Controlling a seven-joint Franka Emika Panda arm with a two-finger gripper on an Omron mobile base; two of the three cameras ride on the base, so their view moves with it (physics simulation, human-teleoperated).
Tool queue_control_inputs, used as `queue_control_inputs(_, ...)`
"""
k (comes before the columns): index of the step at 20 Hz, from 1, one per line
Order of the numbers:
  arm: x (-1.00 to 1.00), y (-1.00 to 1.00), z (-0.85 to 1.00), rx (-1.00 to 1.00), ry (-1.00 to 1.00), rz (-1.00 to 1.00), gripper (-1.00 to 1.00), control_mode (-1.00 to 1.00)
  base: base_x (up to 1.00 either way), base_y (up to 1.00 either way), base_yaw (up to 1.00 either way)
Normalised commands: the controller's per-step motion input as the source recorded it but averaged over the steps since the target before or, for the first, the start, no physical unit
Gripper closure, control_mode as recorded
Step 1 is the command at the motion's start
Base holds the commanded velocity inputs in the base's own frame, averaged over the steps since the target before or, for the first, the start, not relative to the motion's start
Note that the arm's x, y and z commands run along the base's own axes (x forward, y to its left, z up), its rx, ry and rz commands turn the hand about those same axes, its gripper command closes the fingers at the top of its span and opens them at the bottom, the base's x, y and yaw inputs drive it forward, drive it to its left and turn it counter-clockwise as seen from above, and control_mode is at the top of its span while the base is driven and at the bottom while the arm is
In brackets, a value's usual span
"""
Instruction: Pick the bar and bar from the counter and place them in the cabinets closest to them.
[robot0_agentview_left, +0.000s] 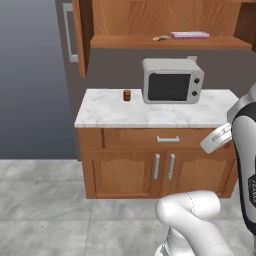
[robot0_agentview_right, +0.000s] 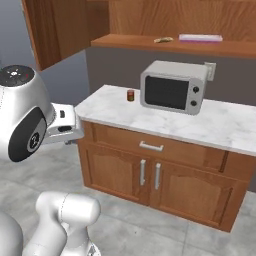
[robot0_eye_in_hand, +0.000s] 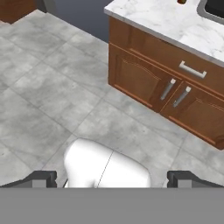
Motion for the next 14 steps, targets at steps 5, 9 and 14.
queue_control_inputs(5, 0.0, 0.0, 0.0, 0.0, 0.0, 0.0, -1.0, 1.0, -0.16, 0.0, 0.16)
queue_control_inputs(9, 0.0, 0.0, 0.0, 0.0, 0.0, 0.0, -1.0, 1.0, -0.14, 0.0, 0.16)
queue_control_inputs(14, 0.0, 0.0, 0.0, 0.0, 0.0, 0.0, -1.0, 1.0, -0.19, 0.0, 0.19)
